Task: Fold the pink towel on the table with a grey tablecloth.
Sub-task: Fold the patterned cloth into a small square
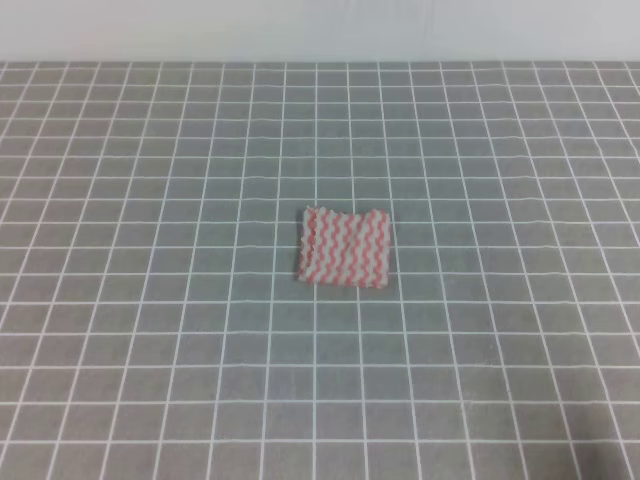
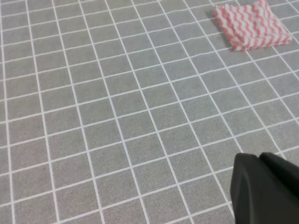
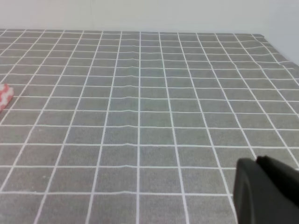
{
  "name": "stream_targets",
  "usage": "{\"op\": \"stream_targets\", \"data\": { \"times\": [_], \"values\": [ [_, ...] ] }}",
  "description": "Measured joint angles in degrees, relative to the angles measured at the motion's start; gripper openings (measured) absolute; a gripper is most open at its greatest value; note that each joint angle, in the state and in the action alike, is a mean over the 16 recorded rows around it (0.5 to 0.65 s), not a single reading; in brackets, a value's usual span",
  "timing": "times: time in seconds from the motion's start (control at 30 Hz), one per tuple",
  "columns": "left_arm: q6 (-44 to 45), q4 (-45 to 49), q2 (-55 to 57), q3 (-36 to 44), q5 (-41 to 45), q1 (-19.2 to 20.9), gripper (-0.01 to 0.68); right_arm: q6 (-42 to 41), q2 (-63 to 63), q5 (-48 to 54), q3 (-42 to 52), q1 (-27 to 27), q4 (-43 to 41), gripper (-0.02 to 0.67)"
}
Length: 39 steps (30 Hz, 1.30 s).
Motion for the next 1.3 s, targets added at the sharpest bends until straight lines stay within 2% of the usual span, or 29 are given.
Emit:
{"op": "stream_targets", "data": {
  "times": [0.47,0.8,1.0,1.3],
  "values": [
    [0.05,0.82,-0.66,0.36,-2.42,0.09,-0.001,0.07,0.14,-0.17,0.18,0.00,0.00,-0.016],
    [0.79,-4.89,-13.90,22.41,-25.16,14.23,-0.001,0.08,0.01,-0.55,0.00,0.00,0.07,-0.016],
    [3.85,-9.66,-20.87,35.20,-35.19,22.07,-0.001,0.08,0.01,-0.81,0.00,0.00,0.08,-0.016],
    [7.92,-10.61,-20.49,34.88,-32.85,21.14,-0.001,0.05,0.14,-0.88,0.18,0.00,0.07,-0.016]
  ]
}}
